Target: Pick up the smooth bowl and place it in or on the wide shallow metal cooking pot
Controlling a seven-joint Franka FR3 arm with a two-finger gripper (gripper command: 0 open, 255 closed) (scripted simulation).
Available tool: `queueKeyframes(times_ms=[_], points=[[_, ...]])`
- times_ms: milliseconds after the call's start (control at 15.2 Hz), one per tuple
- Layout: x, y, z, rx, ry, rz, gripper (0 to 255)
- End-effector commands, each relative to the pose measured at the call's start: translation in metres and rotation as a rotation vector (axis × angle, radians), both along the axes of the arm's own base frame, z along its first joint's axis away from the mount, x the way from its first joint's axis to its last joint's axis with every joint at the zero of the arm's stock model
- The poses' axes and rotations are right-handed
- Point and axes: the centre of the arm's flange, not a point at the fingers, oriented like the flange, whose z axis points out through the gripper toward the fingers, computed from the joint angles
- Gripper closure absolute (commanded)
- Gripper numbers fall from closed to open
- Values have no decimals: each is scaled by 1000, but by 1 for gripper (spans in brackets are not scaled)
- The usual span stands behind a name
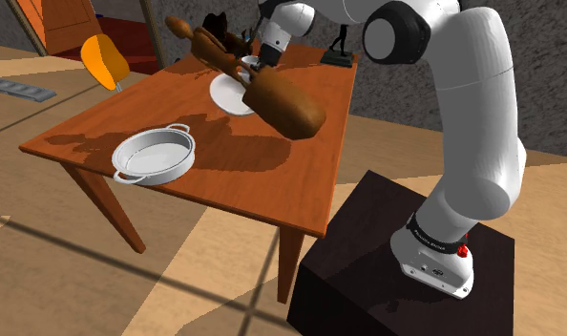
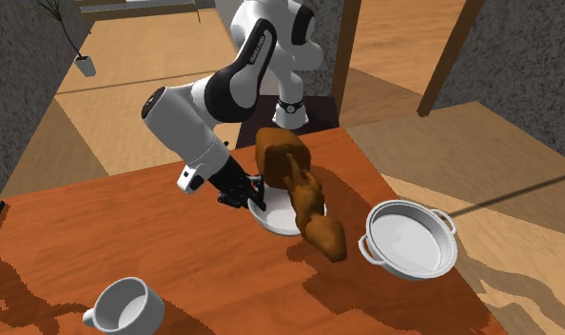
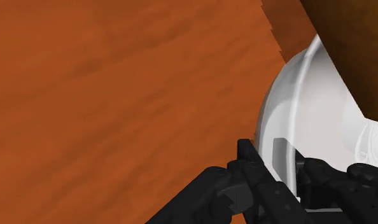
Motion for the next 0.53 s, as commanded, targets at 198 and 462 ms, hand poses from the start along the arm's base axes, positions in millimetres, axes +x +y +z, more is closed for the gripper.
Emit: queueKeyframes(times_ms=[198,462], points=[[-1,1,29,0,-3,0,255],[-1,1,50,0,-3,0,255]])
